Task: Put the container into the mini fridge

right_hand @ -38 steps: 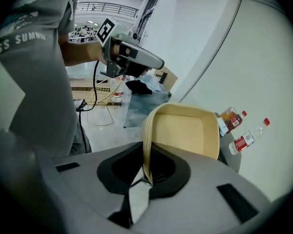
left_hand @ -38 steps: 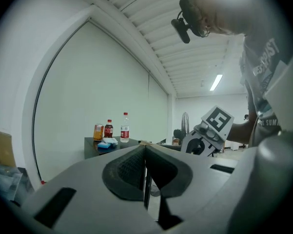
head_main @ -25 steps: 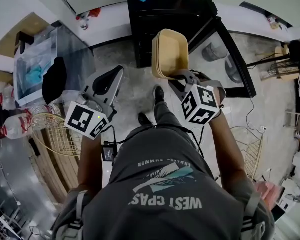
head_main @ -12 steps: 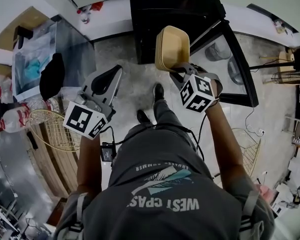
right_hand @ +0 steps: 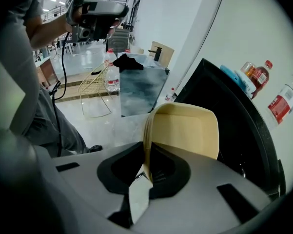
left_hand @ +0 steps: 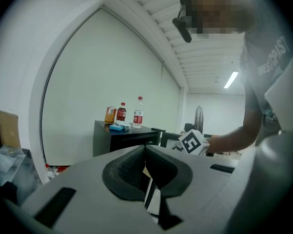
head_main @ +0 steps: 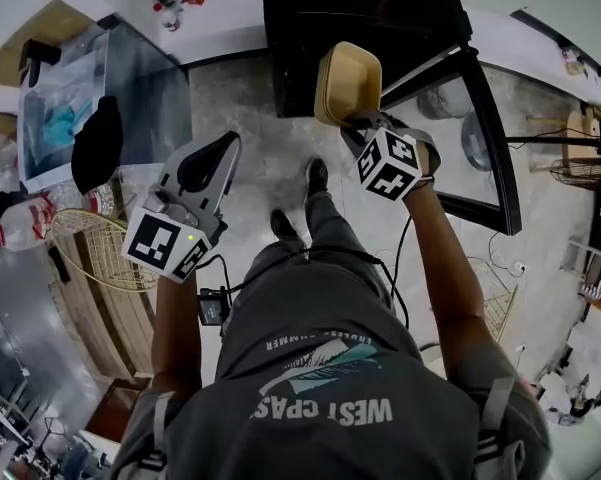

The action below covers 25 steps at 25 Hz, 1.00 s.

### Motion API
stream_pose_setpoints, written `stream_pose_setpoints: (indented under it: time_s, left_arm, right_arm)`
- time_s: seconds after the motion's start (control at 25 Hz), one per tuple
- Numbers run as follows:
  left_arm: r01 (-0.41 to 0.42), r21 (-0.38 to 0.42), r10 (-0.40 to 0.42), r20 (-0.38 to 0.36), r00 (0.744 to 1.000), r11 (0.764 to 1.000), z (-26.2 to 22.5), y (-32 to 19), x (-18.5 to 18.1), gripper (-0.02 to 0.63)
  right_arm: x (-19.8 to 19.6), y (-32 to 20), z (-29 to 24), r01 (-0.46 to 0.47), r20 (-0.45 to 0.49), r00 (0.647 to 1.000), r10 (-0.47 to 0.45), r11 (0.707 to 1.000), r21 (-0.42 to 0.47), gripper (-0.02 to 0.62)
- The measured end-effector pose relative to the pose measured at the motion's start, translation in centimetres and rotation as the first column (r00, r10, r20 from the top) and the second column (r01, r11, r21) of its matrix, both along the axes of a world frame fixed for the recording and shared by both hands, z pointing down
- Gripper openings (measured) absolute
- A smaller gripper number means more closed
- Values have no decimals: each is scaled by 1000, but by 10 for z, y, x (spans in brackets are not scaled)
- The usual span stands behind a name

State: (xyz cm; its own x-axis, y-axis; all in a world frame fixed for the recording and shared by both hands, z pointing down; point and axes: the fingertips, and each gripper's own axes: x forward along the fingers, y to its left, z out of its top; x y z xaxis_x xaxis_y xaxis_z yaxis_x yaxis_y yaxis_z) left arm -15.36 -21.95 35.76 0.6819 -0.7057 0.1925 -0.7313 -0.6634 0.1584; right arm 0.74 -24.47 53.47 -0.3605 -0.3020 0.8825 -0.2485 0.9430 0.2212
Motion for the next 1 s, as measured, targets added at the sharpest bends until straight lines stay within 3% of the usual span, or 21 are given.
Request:
stream_pose_setpoints:
  time_s: [1.0]
  left_arm:
    - [107, -132, -104, 28, 994, 985, 57, -38, -14, 17]
  right_arm:
    - [9, -99, 124, -21, -63, 998, 17, 998, -57, 49]
